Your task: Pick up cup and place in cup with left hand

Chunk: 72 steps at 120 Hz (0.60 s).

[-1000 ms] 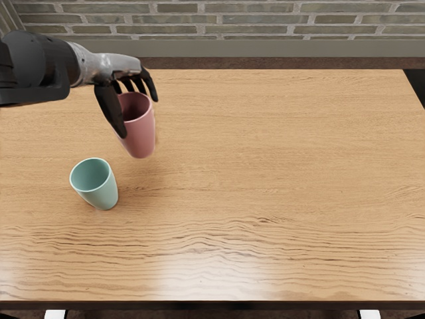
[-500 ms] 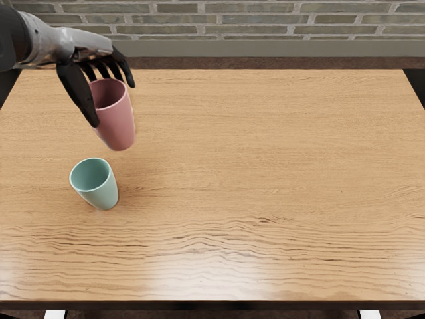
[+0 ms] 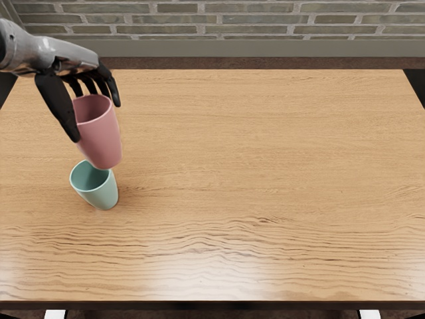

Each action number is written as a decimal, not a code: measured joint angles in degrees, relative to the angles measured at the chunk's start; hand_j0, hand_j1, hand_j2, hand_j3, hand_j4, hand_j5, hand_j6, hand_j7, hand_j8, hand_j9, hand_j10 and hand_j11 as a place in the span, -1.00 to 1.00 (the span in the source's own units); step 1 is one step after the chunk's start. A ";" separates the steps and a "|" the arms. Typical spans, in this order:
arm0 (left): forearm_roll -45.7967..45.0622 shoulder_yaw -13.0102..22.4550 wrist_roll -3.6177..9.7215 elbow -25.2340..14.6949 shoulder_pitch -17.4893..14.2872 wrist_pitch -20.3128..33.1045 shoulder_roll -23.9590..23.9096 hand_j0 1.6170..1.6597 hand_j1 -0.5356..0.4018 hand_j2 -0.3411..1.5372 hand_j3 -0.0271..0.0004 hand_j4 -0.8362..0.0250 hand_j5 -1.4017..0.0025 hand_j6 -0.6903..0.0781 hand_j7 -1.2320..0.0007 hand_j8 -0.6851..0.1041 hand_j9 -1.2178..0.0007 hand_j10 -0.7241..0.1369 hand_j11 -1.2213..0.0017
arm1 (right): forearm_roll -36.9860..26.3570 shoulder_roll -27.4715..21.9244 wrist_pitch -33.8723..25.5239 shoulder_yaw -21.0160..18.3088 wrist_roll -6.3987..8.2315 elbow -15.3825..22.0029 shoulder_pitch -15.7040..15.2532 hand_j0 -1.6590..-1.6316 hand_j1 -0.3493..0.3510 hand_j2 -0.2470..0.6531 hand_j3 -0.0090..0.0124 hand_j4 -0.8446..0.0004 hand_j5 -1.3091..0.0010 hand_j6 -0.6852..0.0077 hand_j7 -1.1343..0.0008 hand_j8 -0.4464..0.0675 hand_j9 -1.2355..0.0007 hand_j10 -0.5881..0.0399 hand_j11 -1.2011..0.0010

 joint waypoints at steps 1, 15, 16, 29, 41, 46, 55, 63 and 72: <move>0.00 0.10 0.00 0.00 -0.04 -0.05 0.00 0.82 -0.13 -0.44 0.97 -0.18 0.06 -0.11 -0.06 -0.05 -0.08 -0.35 -0.07 | 0.00 0.00 0.00 0.00 0.00 0.00 0.00 -0.93 -1.00 -0.45 -0.16 1.00 1.00 0.98 1.00 0.74 1.00 0.87 1.00; -0.05 1.61 0.00 0.01 -0.51 -0.40 0.10 0.82 -0.14 -0.44 0.97 -0.19 0.04 -0.07 -0.08 -0.03 -0.09 -0.34 -0.08 | 0.00 0.00 0.00 0.02 -0.01 0.00 0.00 -0.93 -1.00 -0.45 -0.16 1.00 1.00 0.98 1.00 0.74 1.00 0.87 1.00; -0.04 1.72 0.00 0.01 -0.55 -0.40 0.14 0.82 -0.14 -0.44 0.97 -0.19 0.04 -0.07 -0.08 -0.02 -0.09 -0.33 -0.08 | 0.00 0.00 0.00 0.02 0.00 0.00 0.00 -0.93 -1.00 -0.45 -0.16 1.00 1.00 0.98 1.00 0.74 1.00 0.87 1.00; 0.03 2.92 0.00 0.05 -0.61 -0.27 0.70 0.82 -0.15 -0.43 0.97 -0.19 0.03 -0.06 -0.09 -0.02 -0.10 -0.32 -0.09 | 0.00 0.00 0.00 0.01 0.00 0.00 0.00 -0.93 -1.00 -0.45 -0.16 1.00 1.00 0.98 1.00 0.74 1.00 0.87 1.00; 0.11 3.89 0.01 0.09 -0.61 0.27 0.70 0.82 -0.15 -0.43 0.97 -0.20 0.03 -0.06 -0.09 -0.01 -0.10 -0.32 -0.09 | 0.01 0.00 0.00 0.01 0.00 0.00 0.00 -0.93 -1.00 -0.45 -0.16 1.00 1.00 0.98 1.00 0.74 1.00 0.87 1.00; 0.17 4.31 0.02 0.12 -0.61 0.69 0.66 0.82 -0.15 -0.43 0.97 -0.20 0.03 -0.05 -0.09 -0.01 -0.10 -0.32 -0.09 | 0.02 0.00 0.00 0.00 0.00 0.00 0.00 -0.93 -1.00 -0.45 -0.16 1.00 1.00 0.98 1.00 0.74 1.00 0.87 1.00; 0.26 5.03 0.03 0.20 -0.61 1.59 0.54 0.82 -0.14 -0.43 0.97 -0.20 0.03 -0.06 -0.09 -0.02 -0.10 -0.32 -0.10 | -0.01 0.00 0.01 0.02 0.00 0.00 0.00 -0.93 -1.00 -0.45 -0.16 1.00 1.00 0.98 1.00 0.74 1.00 0.87 1.00; 0.37 5.50 0.06 0.27 -0.61 2.28 0.38 0.82 -0.15 -0.43 0.97 -0.20 0.03 -0.05 -0.09 -0.01 -0.10 -0.32 -0.10 | -0.01 0.00 0.00 0.02 0.00 0.00 0.00 -0.93 -1.00 -0.45 -0.16 1.00 1.00 0.98 1.00 0.74 1.00 0.87 1.00; 0.46 5.98 0.07 0.38 -0.53 2.90 0.06 0.82 -0.15 -0.43 0.97 -0.20 0.03 -0.05 -0.09 -0.01 -0.10 -0.32 -0.10 | 0.00 0.00 0.00 0.02 -0.02 0.00 0.00 -0.93 -1.00 -0.45 -0.16 1.00 1.00 0.98 1.00 0.74 1.00 0.87 1.00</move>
